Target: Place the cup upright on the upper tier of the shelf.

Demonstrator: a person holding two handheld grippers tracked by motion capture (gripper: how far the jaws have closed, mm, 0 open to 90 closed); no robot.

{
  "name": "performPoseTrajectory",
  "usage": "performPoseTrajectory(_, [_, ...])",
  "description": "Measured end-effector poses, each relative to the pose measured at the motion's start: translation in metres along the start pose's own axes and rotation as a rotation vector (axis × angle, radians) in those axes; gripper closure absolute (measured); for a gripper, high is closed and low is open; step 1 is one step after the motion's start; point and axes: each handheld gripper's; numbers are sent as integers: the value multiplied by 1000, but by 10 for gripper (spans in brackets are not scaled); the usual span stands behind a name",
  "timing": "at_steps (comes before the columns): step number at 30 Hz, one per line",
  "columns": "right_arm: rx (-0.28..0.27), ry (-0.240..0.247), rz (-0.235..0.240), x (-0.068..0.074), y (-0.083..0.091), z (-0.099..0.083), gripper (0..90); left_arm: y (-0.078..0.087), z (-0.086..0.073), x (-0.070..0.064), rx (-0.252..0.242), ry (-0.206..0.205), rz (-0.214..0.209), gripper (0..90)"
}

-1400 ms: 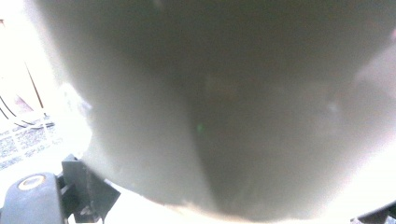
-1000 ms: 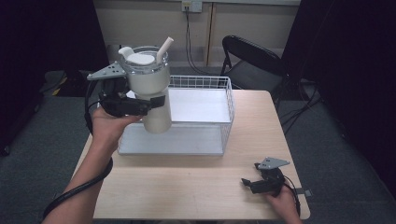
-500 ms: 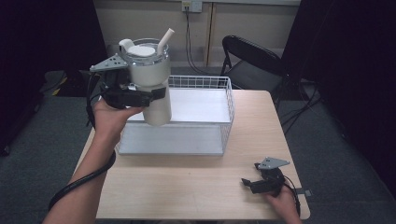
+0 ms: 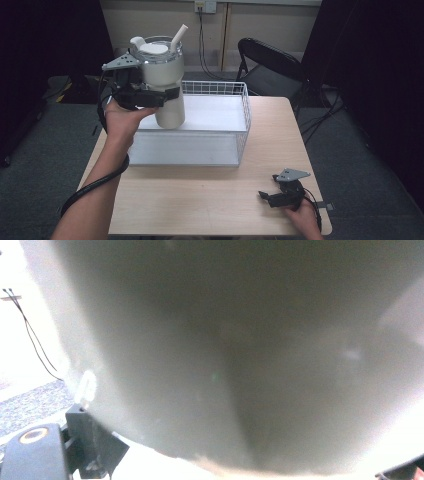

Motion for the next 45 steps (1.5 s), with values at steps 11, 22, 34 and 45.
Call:
performPoseTrajectory(11, [0, 0, 0, 0, 0, 0, 132, -9, -4, 7, 1, -5, 35, 103])
performPoseTrajectory(22, [0, 0, 0, 0, 0, 0, 133, -17, -14, 15, -2, 17, 69, 103])
performPoseTrajectory(34, [0, 0, 0, 0, 0, 0, 133, -27, -16, 18, -9, 15, 96, 103])
performPoseTrajectory(45, [0, 0, 1, 0, 0, 0, 133, -36, -16, 21, -15, 13, 111, 102])
Point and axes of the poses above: each handheld gripper's, and its own axes: y roughly backward along the jaws, z roughly out of its top, x roughly to its left, and after that the axes turned 10 degrees about -x, right-handed
